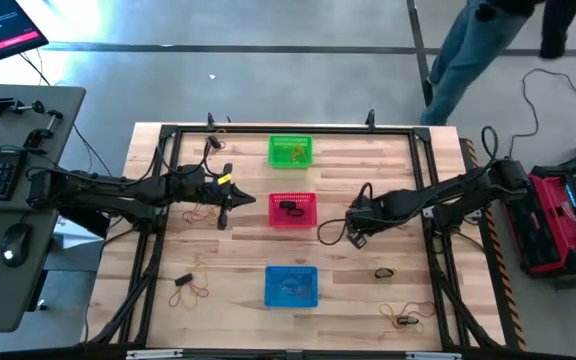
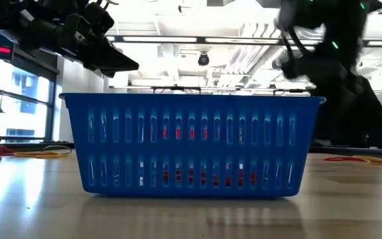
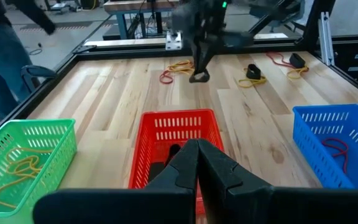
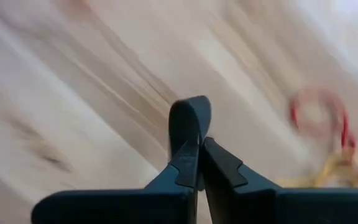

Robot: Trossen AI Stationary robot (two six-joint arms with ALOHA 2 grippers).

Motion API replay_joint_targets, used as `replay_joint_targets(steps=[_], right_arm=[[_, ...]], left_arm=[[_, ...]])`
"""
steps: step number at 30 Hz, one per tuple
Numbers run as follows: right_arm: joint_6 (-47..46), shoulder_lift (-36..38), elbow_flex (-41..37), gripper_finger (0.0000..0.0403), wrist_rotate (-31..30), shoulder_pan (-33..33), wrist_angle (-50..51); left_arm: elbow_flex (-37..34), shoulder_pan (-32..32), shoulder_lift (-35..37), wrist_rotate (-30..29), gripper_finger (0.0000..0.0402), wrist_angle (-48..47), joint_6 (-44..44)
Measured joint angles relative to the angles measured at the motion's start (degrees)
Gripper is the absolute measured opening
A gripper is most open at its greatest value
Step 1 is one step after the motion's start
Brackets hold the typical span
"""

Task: Sort rubber bands into baskets
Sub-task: Put the black rubber band into the red bin

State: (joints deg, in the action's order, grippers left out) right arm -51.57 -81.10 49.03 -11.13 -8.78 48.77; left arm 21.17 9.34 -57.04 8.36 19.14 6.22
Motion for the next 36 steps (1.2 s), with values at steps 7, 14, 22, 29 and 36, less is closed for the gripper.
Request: replay_joint_targets(steps=[7,14,22,29,36], right_arm=[[18.0,0.0,7.7,0.0001,-7.6,0.3,-12.9],[32.2,-7.2,13.5,0.0001,-7.8,5.1,-21.9],[42.6,-18.3,24.6,0.0,-2.2,8.6,-20.3],[44.1,-22.4,26.2,0.0,0.4,11.1,-20.1],[44.1,-25.1,26.1,0.0,2.8,12.8,-20.9]], left_arm=[[0.0,0.0,0.0,-0.1,0.0,0.0,0.0],[0.0,0.0,0.0,-0.1,0.0,0.0,0.0],[0.0,0.0,0.0,-0.1,0.0,-0.2,-0.1],[0.0,0.0,0.0,-0.2,0.0,-0.5,0.0],[0.0,0.0,0.0,-0.1,0.0,-0.5,0.0]])
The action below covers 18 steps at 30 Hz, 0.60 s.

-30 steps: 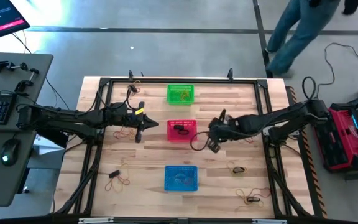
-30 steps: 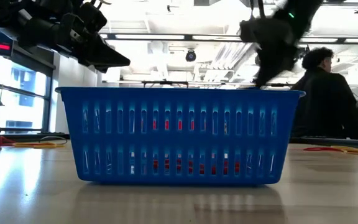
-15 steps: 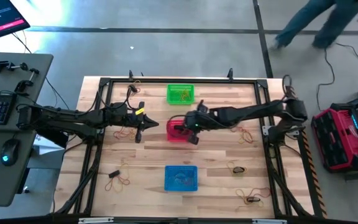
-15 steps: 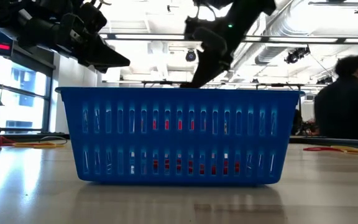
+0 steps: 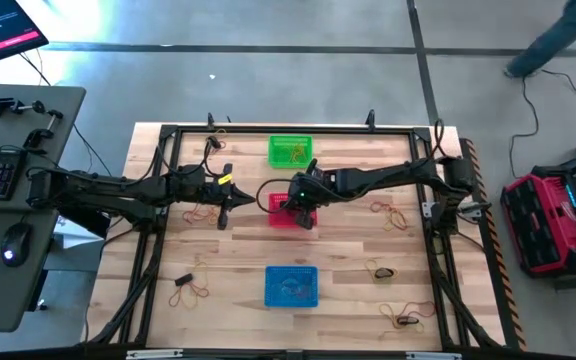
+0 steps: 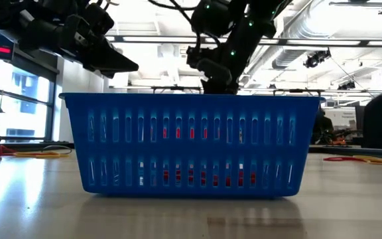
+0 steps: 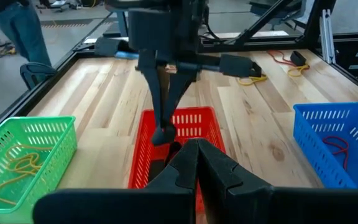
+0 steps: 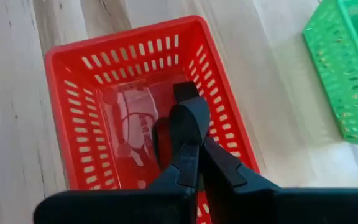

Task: Sort rubber bands into baskets
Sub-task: Put the black rubber band into the red bin

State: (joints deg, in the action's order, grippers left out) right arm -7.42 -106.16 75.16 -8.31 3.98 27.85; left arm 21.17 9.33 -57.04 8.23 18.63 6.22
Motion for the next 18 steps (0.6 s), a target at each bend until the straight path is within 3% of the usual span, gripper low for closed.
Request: replay_joint_targets(steps=[18], right_arm=[[2.9,-2.0,0.0,0.0,0.6,0.1,-2.9]], left_arm=[[0.0,0.0,0.0,0.0,0.0,-0.8,0.4]])
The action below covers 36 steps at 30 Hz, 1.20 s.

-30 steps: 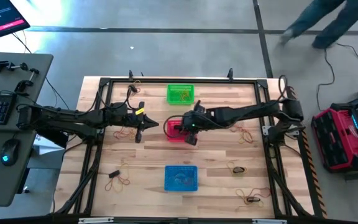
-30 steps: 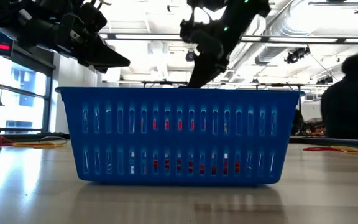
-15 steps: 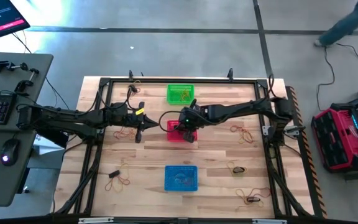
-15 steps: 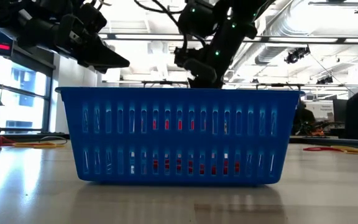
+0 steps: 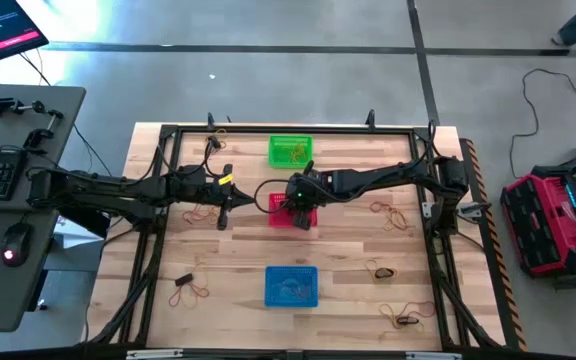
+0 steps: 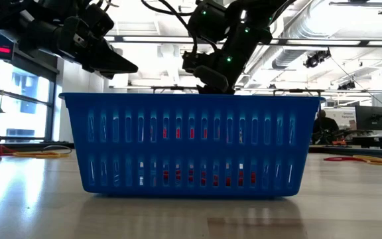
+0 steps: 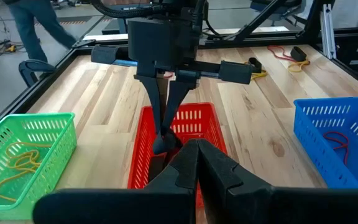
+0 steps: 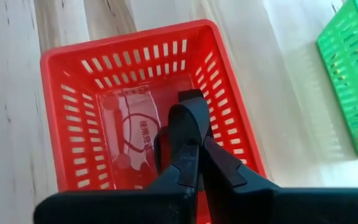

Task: Sort rubber bands into baskets
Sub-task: Put the black rubber band into the red bin, then put the red rubber band into the blue bin

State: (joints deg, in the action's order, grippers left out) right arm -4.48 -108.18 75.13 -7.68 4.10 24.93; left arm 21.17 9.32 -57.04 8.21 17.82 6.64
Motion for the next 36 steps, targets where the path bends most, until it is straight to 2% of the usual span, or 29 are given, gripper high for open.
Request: replay_joint_targets(steps=[4,13,18,23,29,36], right_arm=[[2.4,0.0,0.1,0.0008,-0.1,-0.5,0.2],[5.0,0.2,2.6,0.0083,-2.8,-2.3,1.0],[5.6,0.2,2.8,0.0097,-3.1,-2.2,1.8],[6.5,0.2,2.8,0.0075,-3.2,-2.4,2.0],[8.5,0.5,2.8,0.0008,-3.2,-2.4,2.0],[8.2,1.7,2.8,0.0003,-4.6,-2.4,1.8]], left_arm=[[0.0,0.0,0.0,0.0,0.0,0.0,-0.6],[0.0,0.0,0.0,0.0,0.0,-0.1,-1.9],[0.0,0.0,0.0,0.0,0.0,-0.4,-3.4],[0.0,0.0,0.0,0.0,0.0,-1.0,-2.1],[0.0,0.0,0.0,0.0,0.0,-0.9,-2.1],[0.0,0.0,0.0,-0.2,0.0,-0.9,-1.5]])
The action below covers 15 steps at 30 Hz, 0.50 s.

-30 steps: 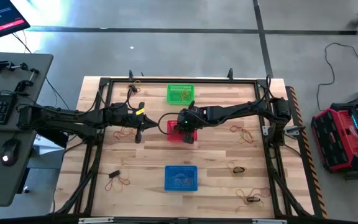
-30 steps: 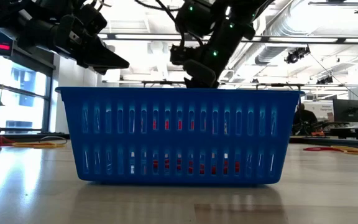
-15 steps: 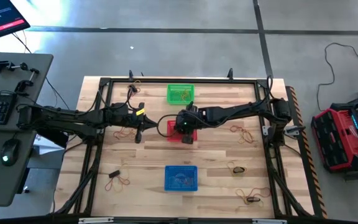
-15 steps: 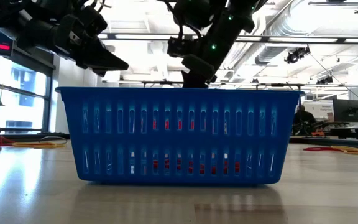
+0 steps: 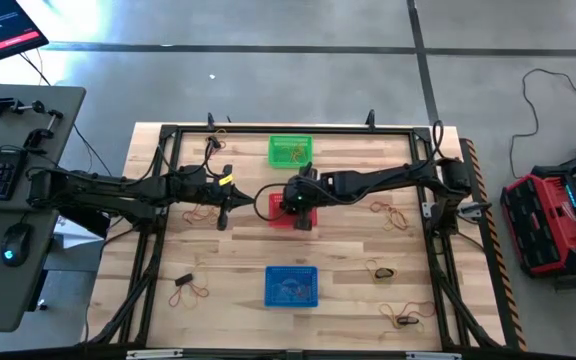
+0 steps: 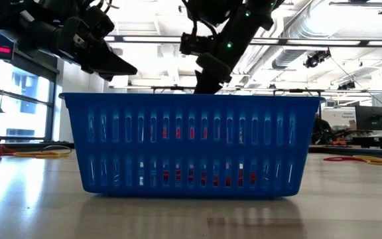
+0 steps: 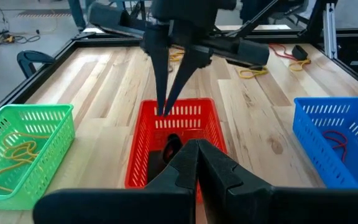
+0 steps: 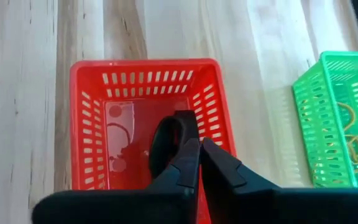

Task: Sort rubber bands into baskets
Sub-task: Put the red rubber band into the blue bin

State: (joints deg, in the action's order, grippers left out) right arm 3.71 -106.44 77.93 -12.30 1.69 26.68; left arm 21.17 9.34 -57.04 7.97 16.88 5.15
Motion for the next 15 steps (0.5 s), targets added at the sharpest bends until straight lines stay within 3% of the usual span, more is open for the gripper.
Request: replay_joint_targets(steps=[15], right_arm=[[0.1,1.9,0.0,0.0,-2.3,-1.7,-5.6]], left_arm=[[0.0,0.0,0.0,0.0,0.0,-0.4,0.2]])
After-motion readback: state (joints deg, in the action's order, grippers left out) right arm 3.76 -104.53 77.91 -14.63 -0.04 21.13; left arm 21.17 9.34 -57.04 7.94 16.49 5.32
